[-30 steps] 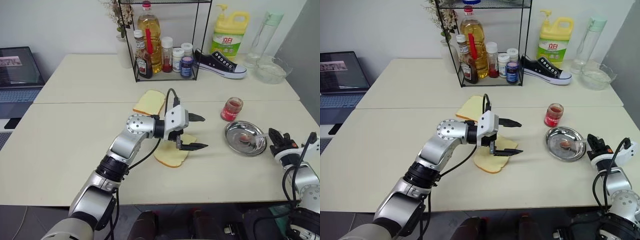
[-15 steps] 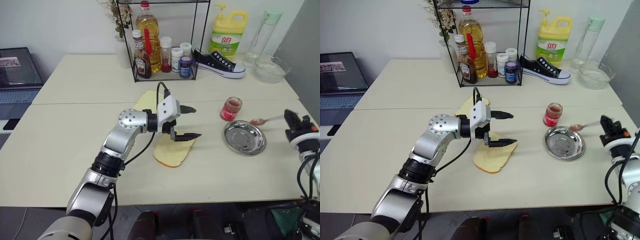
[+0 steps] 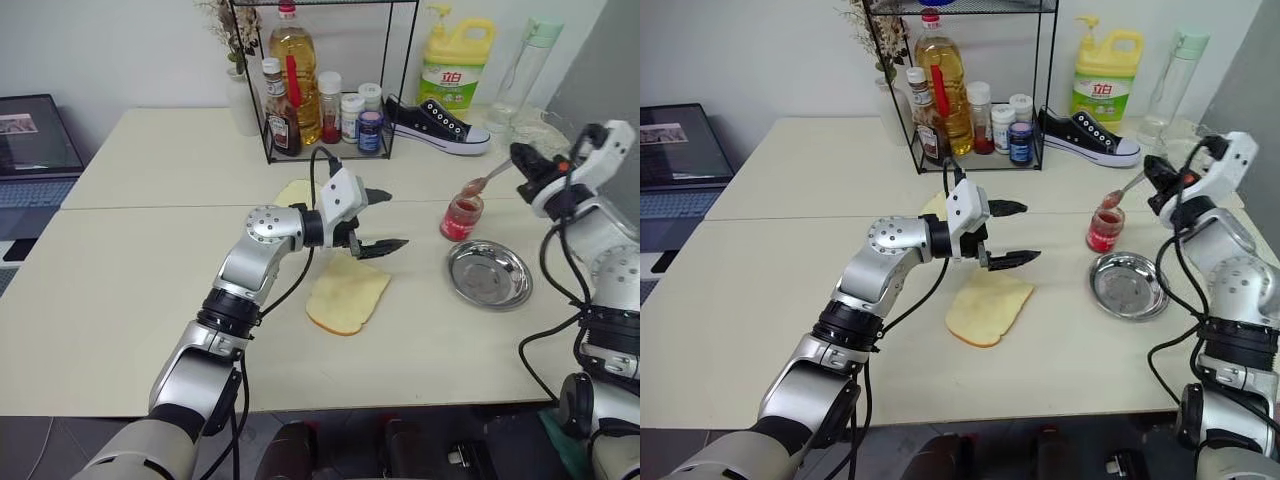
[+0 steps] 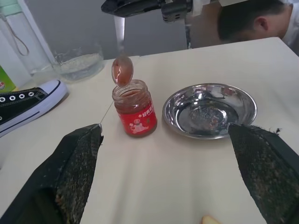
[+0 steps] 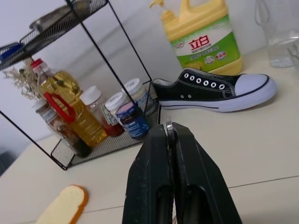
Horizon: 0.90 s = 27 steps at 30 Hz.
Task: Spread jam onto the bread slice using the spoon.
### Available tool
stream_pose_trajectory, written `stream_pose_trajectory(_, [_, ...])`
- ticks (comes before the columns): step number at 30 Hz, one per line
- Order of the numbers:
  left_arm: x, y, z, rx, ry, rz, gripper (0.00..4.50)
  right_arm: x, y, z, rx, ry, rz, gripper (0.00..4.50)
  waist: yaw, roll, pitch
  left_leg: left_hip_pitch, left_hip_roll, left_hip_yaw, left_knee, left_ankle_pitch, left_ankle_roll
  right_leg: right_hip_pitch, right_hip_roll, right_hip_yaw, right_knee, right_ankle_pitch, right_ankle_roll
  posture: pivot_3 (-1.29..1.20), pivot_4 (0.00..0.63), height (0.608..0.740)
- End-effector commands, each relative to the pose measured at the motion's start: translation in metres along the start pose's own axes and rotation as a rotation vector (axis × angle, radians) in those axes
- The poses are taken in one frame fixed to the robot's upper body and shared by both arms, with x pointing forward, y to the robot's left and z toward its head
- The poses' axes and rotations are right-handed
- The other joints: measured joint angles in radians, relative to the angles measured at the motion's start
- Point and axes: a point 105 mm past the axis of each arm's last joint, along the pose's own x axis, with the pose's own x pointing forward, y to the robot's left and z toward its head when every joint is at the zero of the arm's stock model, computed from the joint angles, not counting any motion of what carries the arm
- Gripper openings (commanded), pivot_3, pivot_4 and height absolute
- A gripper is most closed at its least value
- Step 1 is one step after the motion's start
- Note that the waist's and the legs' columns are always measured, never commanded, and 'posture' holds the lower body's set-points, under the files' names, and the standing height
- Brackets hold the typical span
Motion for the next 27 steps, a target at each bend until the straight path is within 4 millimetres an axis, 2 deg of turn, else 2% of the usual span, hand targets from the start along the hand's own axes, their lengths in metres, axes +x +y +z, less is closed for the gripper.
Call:
stream_pose_trajectory(1, [-0.007, 0.006, 0.014, 0.055, -0.03, 0.031, 4.5, 0.001, 0.003, 0.022, -0.076, -0.071, 0.015, 0.01, 0.001, 0.0, 0.0, 0.0, 0.0, 0.0, 0.0, 0.0, 0.0, 0.0, 0.0, 0.0, 0.0, 0.0, 0.0, 0.0, 0.15, 0.74])
stream_pose_trajectory(11, [-0.014, 0.007, 0.013, 0.051, -0.016, 0.057, 4.5, 0.005, 0.001, 0.021, -0.117, -0.058, 0.019, 0.01, 0.0, 0.0, 0.0, 0.0, 0.0, 0.0, 0.0, 0.0, 0.0, 0.0, -0.002, 0.0, 0.0, 0.0, 0.0, 0.0, 0.15, 0.74])
stream_pose_trajectory(20, [-0.014, 0.008, 0.015, 0.056, -0.016, 0.063, 4.5, 0.01, 0.005, 0.0, -0.35, 0.016, 0.024, 0.01, 0.0, 0.0, 0.0, 0.0, 0.0, 0.0, 0.0, 0.0, 0.0, -0.001, -0.002, 0.0, 0.0, 0.0, 0.0, 0.0, 0.15, 0.74])
stream_pose_trajectory(27, [-0.016, 0.007, 0.014, 0.055, -0.013, 0.068, 4.5, 0.011, 0.001, -0.003, -0.444, 0.027, 0.013, 0.01, 0.0, 0.0, 0.0, 0.0, 0.0, 0.0, 0.0, 0.0, 0.0, 0.0, -0.002, 0.0, 0.0, 0.0, 0.0, 0.0, 0.15, 0.74])
